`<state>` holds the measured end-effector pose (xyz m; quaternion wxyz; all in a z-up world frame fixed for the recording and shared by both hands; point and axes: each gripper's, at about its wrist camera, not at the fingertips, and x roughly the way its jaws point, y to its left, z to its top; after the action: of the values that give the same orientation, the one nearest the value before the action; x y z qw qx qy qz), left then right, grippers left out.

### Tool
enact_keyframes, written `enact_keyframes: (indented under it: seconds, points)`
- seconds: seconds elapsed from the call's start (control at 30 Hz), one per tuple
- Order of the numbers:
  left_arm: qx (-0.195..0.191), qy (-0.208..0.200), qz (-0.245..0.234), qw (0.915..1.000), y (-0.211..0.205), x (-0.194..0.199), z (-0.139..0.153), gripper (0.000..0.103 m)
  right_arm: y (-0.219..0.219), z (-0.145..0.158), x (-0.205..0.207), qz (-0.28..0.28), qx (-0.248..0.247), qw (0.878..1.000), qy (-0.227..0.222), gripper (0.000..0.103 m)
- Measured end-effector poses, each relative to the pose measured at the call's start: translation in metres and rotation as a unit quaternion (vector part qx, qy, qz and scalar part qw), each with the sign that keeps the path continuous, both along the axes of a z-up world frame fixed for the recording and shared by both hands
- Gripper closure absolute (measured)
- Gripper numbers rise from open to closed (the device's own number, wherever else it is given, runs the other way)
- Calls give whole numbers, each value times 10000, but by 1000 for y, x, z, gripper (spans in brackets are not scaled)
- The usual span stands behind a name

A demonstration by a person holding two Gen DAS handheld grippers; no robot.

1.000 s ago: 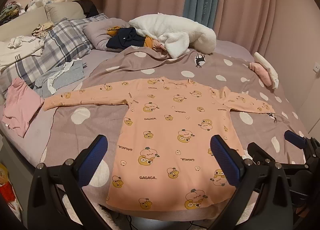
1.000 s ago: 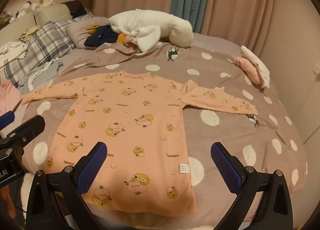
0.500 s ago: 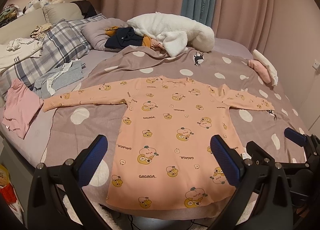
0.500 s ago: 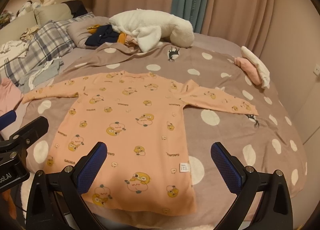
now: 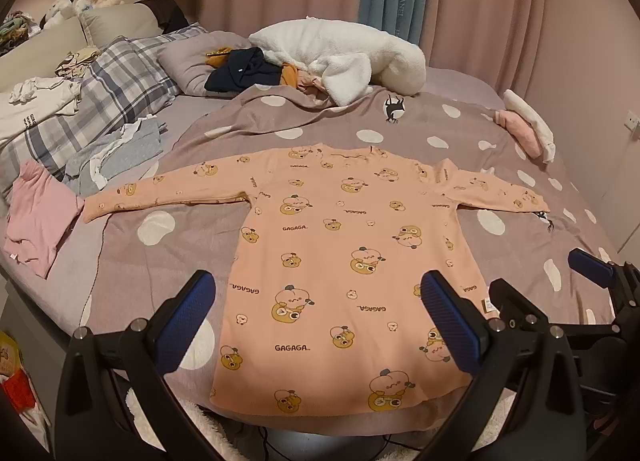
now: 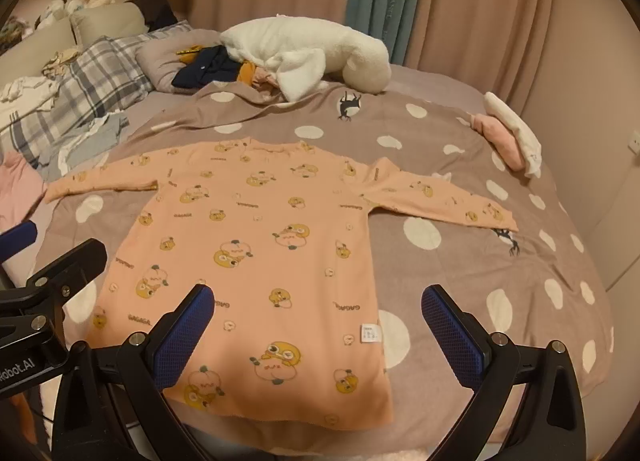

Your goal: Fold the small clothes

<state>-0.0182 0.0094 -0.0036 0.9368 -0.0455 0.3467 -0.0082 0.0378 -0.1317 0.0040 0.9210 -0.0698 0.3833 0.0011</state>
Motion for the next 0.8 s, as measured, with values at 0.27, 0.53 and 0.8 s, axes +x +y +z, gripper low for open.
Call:
enact_keyframes:
  seconds: [0.27,0.53,0.8]
  points:
    - [13,1,12,10000,1,-1,0,0,2,0,-2,25,-51,10000,-24,0]
    - [21,21,18,10000,1,0,0,0,3,-1,-1,12,-53,10000,-17,0]
    - [4,33,41,10000,2,0,-1,0,4,-2,-2,30,-72,10000,15,0]
